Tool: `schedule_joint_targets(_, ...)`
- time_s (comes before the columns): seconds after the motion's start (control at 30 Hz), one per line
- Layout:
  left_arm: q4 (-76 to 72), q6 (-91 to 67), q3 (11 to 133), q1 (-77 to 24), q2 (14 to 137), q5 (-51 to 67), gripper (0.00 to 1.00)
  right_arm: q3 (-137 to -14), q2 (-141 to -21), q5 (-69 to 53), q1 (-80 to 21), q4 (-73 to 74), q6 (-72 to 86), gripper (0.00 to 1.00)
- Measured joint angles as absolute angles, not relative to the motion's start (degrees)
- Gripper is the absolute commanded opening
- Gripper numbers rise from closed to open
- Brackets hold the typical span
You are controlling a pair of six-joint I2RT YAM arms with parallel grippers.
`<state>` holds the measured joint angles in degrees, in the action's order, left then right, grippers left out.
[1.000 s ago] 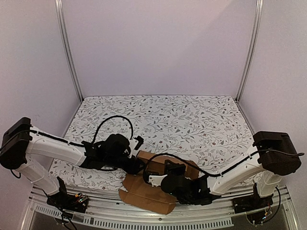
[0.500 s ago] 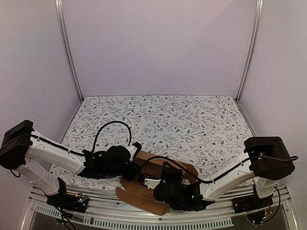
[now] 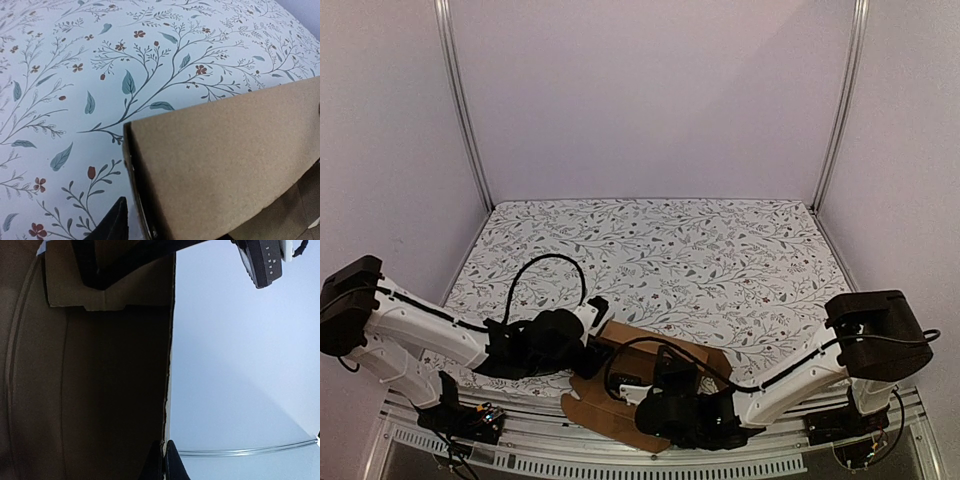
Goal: Fold the paper box
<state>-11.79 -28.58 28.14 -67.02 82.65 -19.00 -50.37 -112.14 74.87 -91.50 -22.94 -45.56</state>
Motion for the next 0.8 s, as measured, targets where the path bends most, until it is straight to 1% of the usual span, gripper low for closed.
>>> schedule_joint_targets(0.17,-13.69,-29.15,25.47,-67.16,79.99,-19.33,0.43,-51.05,-112.29,74.96,-92.53,-20.38,-45.5,0.0)
schedule_joint_targets(0.37,-15.77,-29.82,24.18,-67.55,79.68,-19.62,0.42,-52.34,-112.75,75.83,-92.68,-17.37,-44.77,0.0)
schedule_joint_targets(0.5,-17.39,-30.26,23.59,-68.12,80.05,-20.21,0.37,-53.6,-113.49,76.64,-92.86,-14.79,-43.29,0.0)
schedule_joint_targets(0.6,-19.03,-30.59,23.46,-68.49,80.9,-20.36,0.31,-54.43,-113.65,76.9,-93.03,-12.64,-41.76,0.0)
schedule_joint_targets(0.67,-20.36,-30.85,23.46,-68.75,81.69,-20.47,0.24,-54.94,-113.65,76.95,-93.08,-10.98,-40.36,0.0)
schedule_joint_targets(0.8,-22.5,-30.65,23.46,-68.99,83.74,-21.65,0.07,-55.55,-113.62,77.25,-93.12,-7.79,-37.26,0.0)
